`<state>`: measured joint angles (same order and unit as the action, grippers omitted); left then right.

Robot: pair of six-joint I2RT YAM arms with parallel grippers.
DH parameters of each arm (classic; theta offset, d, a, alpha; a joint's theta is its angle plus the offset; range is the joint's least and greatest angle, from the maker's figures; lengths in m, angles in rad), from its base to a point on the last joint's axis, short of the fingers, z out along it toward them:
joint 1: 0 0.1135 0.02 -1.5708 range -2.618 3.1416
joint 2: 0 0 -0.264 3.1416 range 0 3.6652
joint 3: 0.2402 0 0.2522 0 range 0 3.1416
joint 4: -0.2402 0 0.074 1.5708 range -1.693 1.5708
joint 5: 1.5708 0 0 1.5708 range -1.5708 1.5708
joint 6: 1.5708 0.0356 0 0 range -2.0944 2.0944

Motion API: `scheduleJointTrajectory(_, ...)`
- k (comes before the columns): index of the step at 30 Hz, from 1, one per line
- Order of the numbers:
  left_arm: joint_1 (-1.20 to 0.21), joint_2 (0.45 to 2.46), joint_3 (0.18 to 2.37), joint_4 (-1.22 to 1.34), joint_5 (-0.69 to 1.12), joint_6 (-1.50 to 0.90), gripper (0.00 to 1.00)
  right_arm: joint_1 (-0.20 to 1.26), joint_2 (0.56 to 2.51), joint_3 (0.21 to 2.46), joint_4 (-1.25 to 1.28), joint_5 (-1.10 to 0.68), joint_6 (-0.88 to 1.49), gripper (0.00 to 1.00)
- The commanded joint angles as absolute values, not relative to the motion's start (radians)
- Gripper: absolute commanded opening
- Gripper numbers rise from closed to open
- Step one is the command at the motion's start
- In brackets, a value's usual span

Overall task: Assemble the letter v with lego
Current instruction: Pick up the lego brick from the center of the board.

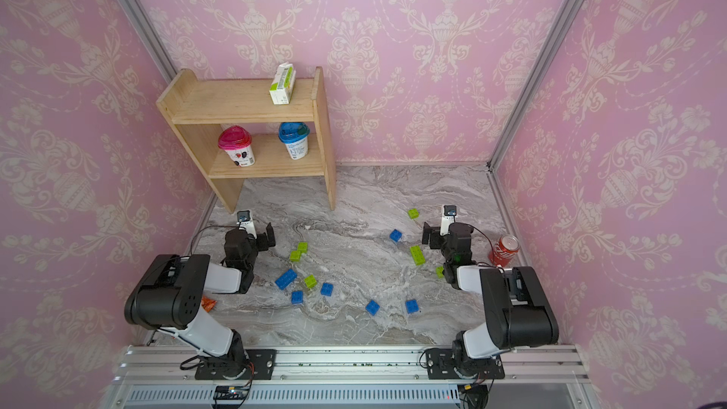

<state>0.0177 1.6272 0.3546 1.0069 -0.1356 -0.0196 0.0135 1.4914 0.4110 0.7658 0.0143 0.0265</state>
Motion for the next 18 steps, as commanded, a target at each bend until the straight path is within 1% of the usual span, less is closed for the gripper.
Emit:
scheduleJointTrajectory(1, 0.026, 1.632, 0.362, 0.994, -0.107, -0.026, 0.99, 0.015, 1.5, 0.41, 0.779, 0.008, 0.032, 1.0)
scheduleJointTrajectory(2, 0.025, 1.632, 0.363, 0.997, -0.108, -0.026, 0.98, 0.016, 1.492, 0.415, 0.77, 0.034, 0.042, 1.0)
scheduleJointTrajectory(3, 0.024, 1.618, 0.371, 0.974, -0.128, -0.027, 0.98, 0.015, 1.458, 0.44, 0.693, 0.07, 0.056, 1.0)
scheduleJointTrajectory(4, 0.024, 1.576, 0.385, 0.912, -0.149, -0.029, 0.97, 0.015, 1.406, 0.492, 0.539, 0.098, 0.074, 1.0)
scheduleJointTrajectory(6, 0.012, 1.458, 0.442, 0.705, -0.196, -0.029, 0.98, 0.019, 1.309, 0.673, 0.078, 0.125, 0.122, 1.0)
scheduleJointTrajectory(7, -0.004, 1.395, 0.477, 0.601, -0.248, -0.03, 0.98, 0.025, 1.279, 0.745, -0.102, 0.154, 0.158, 1.0)
scheduleJointTrajectory(10, -0.061, 1.268, 0.597, 0.28, -0.357, -0.079, 0.98, 0.035, 1.215, 0.902, -0.582, 0.198, 0.245, 1.0)
scheduleJointTrajectory(11, -0.083, 1.243, 0.626, 0.204, -0.376, -0.096, 0.98, 0.037, 1.211, 0.936, -0.699, 0.207, 0.267, 1.0)
scheduleJointTrajectory(14, -0.164, 1.187, 0.683, 0.043, -0.426, -0.126, 0.97, 0.04, 1.214, 0.972, -0.942, 0.177, 0.304, 1.0)
scheduleJointTrajectory(15, -0.18, 1.177, 0.706, -0.013, -0.427, -0.14, 0.96, 0.039, 1.213, 0.968, -0.962, 0.169, 0.335, 0.97)
scheduleJointTrajectory(16, -0.191, 1.17, 0.724, -0.059, -0.423, -0.159, 0.96, 0.041, 1.211, 0.957, -0.947, 0.123, 0.328, 0.94)
scheduleJointTrajectory(17, -0.201, 1.162, 0.741, -0.1, -0.413, -0.174, 0.95, 0.038, 1.228, 0.956, -0.946, 0.07, 0.326, 0.93)
scheduleJointTrajectory(18, -0.209, 1.149, 0.765, -0.136, -0.397, -0.193, 0.94, 0.034, 1.27, 0.97, -0.965, 0.062, 0.338, 0.92)
